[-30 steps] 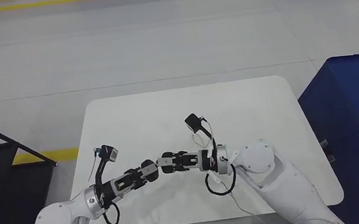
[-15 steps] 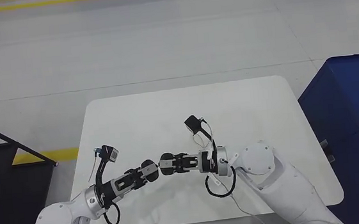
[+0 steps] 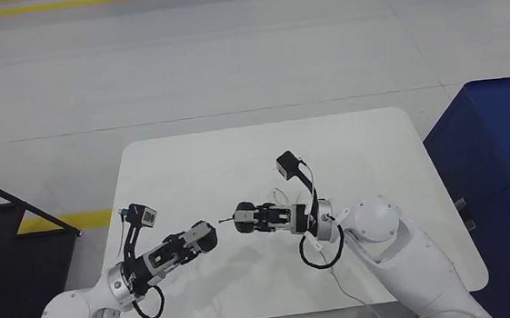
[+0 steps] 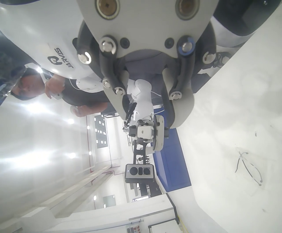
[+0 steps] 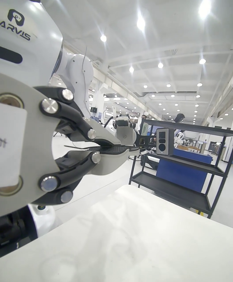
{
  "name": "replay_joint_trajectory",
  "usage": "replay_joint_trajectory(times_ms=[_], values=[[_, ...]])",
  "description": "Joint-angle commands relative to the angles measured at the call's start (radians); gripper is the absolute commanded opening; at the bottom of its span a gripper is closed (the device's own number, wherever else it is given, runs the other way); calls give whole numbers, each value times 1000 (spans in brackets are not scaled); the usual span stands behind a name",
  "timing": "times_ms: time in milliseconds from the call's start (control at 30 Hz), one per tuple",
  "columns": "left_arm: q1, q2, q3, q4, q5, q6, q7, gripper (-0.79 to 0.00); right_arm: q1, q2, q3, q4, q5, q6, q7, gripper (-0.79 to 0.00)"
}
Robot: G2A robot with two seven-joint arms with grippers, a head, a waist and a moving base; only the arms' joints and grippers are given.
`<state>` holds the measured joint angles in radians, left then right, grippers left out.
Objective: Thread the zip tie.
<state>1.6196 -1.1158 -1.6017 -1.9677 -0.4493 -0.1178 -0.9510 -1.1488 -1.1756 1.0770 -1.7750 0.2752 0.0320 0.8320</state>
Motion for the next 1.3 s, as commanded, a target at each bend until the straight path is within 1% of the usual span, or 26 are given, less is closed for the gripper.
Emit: replay_joint_trajectory(times_ms=[0,67,1267], values=[[1,1,-4,7,-23,3,1,0,-12,4,28,-1,16,-1,-3,-785],[0,1,-3,12,-34,9,1,0,-28,8,53,-3,32,-4,-9,-785],[0,1,-3,12,-34,9,1,0,-28,8,53,-3,32,-4,-9,-785]])
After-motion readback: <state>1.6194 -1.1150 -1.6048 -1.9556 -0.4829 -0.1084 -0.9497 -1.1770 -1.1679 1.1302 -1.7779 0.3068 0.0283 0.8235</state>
